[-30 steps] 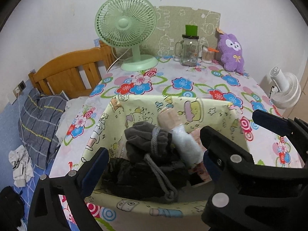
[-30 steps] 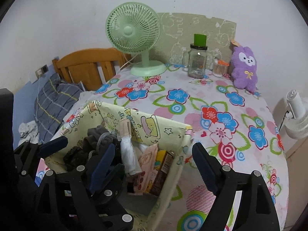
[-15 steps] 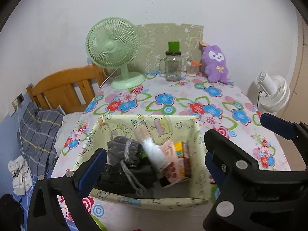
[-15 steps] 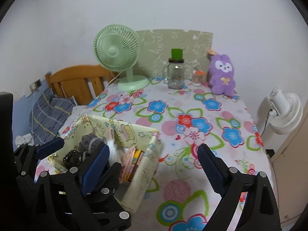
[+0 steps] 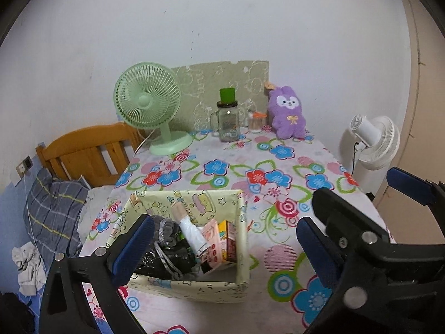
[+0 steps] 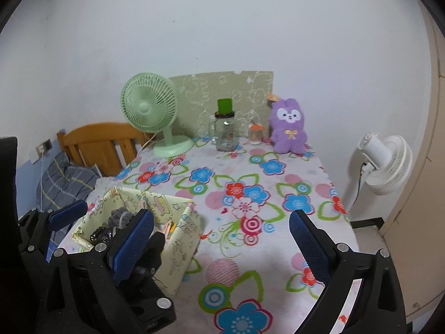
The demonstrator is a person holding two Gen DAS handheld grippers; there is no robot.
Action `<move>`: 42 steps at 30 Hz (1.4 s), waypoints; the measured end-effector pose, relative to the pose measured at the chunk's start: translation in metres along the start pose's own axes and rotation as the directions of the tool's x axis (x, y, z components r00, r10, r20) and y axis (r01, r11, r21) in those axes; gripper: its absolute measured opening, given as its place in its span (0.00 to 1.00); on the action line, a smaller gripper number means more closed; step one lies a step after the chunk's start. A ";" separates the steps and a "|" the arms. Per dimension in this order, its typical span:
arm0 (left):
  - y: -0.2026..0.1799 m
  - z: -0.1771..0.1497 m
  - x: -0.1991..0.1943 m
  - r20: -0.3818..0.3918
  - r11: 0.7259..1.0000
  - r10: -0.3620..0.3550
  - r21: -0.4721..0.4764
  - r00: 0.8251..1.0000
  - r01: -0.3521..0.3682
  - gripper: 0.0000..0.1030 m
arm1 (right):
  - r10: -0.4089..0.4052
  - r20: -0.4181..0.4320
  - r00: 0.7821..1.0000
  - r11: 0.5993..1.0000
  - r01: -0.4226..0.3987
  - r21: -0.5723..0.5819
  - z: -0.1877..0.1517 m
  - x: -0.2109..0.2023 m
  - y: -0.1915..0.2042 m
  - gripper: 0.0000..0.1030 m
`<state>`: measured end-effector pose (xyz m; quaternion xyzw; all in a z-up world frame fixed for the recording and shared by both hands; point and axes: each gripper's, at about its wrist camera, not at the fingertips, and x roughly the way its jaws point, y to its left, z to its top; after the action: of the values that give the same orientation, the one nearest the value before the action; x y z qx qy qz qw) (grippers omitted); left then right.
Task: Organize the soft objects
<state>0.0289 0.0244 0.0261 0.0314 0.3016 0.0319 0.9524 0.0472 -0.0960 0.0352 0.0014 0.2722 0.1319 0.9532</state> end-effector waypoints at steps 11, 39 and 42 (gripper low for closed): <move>-0.013 0.004 -0.026 0.059 1.000 -0.010 0.008 0.998 0.009 1.00 | -0.075 0.068 0.995 0.996 0.071 0.057 -0.005 -0.039 -0.034 0.97; 0.003 0.003 -0.048 0.105 0.998 0.018 -0.058 0.994 -0.012 1.00 | -0.129 0.119 0.984 0.990 0.121 0.073 -0.010 -0.071 -0.050 0.97; 0.004 0.003 -0.048 0.105 0.998 0.019 -0.060 0.994 -0.013 1.00 | -0.129 0.119 0.984 0.990 0.121 0.072 -0.009 -0.070 -0.049 0.97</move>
<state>-0.0091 0.0242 0.0560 0.0070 0.2495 0.0468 0.9672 -0.0028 -0.1615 0.0602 0.0232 0.2162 0.0625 0.9741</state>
